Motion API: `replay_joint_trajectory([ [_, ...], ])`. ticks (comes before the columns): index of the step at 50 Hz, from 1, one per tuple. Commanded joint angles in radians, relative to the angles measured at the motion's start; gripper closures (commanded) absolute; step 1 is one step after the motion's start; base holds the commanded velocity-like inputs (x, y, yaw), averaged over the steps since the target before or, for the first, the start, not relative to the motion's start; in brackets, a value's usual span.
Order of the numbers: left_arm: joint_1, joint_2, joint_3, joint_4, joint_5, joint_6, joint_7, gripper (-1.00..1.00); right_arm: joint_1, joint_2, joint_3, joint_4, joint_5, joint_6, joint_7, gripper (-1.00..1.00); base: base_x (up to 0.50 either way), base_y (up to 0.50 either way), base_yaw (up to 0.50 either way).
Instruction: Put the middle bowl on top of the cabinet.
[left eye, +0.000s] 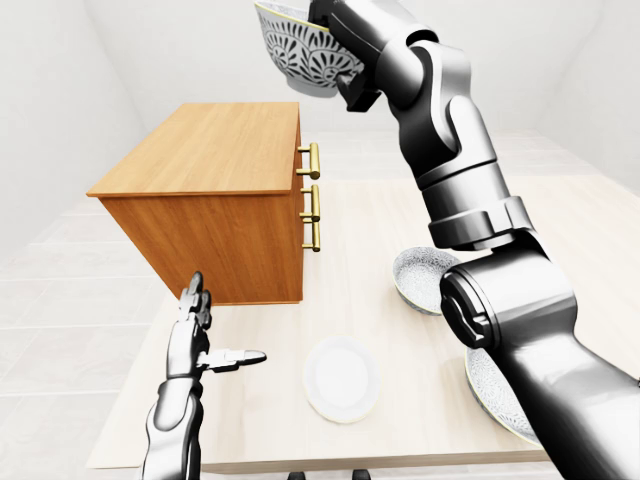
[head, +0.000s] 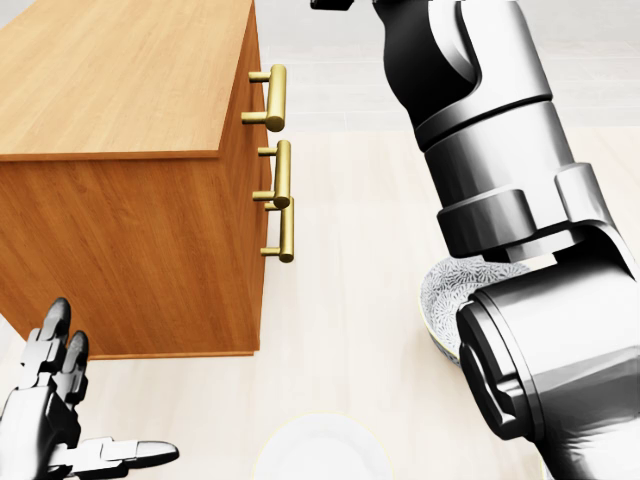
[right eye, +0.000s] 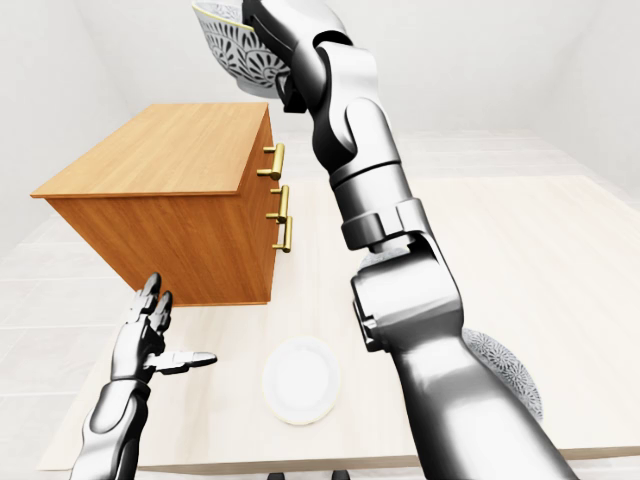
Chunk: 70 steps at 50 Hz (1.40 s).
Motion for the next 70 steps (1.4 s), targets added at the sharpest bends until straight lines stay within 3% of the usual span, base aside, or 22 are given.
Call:
replay_joint_trajectory([
  [1,-0.009,0.008,0.001,0.038,-0.001,0.0,-0.003,-1.0,-0.056,0.051,0.011,0.122,0.078,0.0,-0.138,1.0,0.0,0.0,0.0],
  [18,0.025,0.011,0.03,-0.011,-0.03,0.0,-0.021,-1.0,-0.121,0.132,0.031,0.242,0.144,0.0,-0.279,1.0,0.0,0.0,0.0],
  [33,0.035,0.003,0.037,-0.016,-0.03,0.0,-0.036,-1.0,-0.121,0.214,0.079,0.351,0.121,0.0,-0.371,1.0,0.0,0.0,0.0],
  [70,-0.009,0.021,0.04,0.062,-0.056,0.0,-0.048,-1.0,-0.1,0.266,0.071,0.462,0.103,0.0,-0.492,1.0,0.0,0.0,0.0],
])
